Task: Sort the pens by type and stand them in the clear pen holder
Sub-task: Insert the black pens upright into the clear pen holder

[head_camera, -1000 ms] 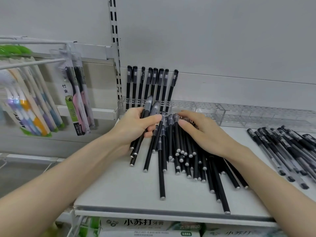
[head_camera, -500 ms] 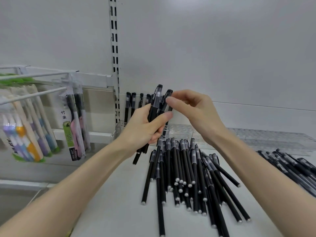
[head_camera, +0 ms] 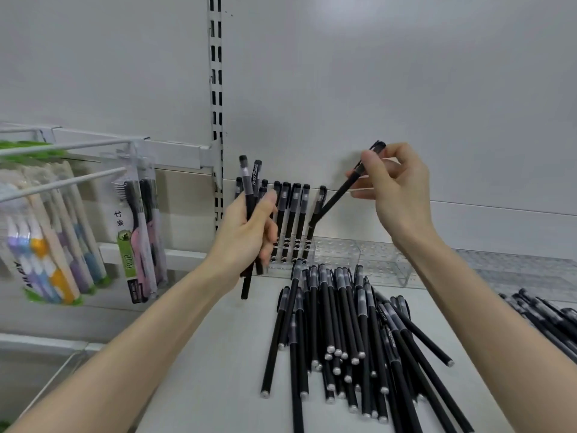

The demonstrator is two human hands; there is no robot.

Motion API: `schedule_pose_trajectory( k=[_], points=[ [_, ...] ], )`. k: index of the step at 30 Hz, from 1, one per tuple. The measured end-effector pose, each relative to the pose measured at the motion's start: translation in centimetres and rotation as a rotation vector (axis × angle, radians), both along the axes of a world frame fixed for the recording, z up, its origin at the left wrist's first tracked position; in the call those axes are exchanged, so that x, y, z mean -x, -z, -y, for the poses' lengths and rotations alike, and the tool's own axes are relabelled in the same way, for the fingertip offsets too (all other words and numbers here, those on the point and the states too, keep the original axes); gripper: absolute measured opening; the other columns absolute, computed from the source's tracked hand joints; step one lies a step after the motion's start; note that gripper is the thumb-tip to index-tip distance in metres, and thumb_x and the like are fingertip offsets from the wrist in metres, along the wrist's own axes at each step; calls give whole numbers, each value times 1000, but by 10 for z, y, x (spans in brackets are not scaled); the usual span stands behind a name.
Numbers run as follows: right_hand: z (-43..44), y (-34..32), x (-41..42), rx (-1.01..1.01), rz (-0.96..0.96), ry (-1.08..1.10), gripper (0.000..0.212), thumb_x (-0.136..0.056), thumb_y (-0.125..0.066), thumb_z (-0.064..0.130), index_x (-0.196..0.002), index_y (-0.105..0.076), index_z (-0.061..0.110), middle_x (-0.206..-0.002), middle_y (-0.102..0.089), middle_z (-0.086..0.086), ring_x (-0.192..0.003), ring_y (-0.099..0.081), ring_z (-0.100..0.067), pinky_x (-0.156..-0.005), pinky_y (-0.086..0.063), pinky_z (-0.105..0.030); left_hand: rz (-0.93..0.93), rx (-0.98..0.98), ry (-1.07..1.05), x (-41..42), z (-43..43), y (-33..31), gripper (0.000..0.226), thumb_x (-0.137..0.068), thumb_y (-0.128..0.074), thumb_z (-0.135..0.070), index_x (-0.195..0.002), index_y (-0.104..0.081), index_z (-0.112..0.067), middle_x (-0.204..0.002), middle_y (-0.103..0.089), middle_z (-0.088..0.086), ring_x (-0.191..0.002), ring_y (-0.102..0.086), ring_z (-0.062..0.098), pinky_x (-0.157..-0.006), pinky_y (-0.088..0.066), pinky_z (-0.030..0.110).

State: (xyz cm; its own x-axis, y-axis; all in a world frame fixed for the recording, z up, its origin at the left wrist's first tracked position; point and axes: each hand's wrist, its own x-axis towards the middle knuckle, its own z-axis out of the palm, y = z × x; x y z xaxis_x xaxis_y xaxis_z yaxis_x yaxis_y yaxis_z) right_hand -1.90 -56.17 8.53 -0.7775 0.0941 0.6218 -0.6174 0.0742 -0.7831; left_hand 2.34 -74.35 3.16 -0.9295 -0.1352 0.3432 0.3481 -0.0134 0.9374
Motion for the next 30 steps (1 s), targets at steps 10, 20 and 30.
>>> schedule_pose_trajectory(
  k=[10, 20, 30],
  points=[
    [2, 26, 27, -250, -61, 111, 7, -93, -59, 20, -90, -53, 16, -83, -65, -7, -78, -67, -26, -63, -57, -30, 37, -170, 136, 5, -13, 1, 17, -98, -49, -19, -96, -56, -4, -62, -42, 0, -47, -41, 12, -46, -42, 23],
    [4, 39, 28, -402, -121, 119, 20, -88, -67, 18, -103, -55, 24, -77, -67, -2, -70, -67, -20, -71, -57, -44, 75, -99, 177, 1, -14, 4, 24, -97, -47, -29, -107, -57, -9, -57, -37, -3, -42, -26, 10, -38, -26, 21],
    [3, 31, 27, -402, -45, 69, 18, -86, -67, 10, -97, -58, 20, -75, -66, -9, -65, -67, -21, -70, -58, -42, 46, 2, 266, -3, -17, 5, 22, -97, -46, -31, -113, -59, -22, -59, -43, 1, -45, -41, 14, -51, -51, 31]
  ],
)
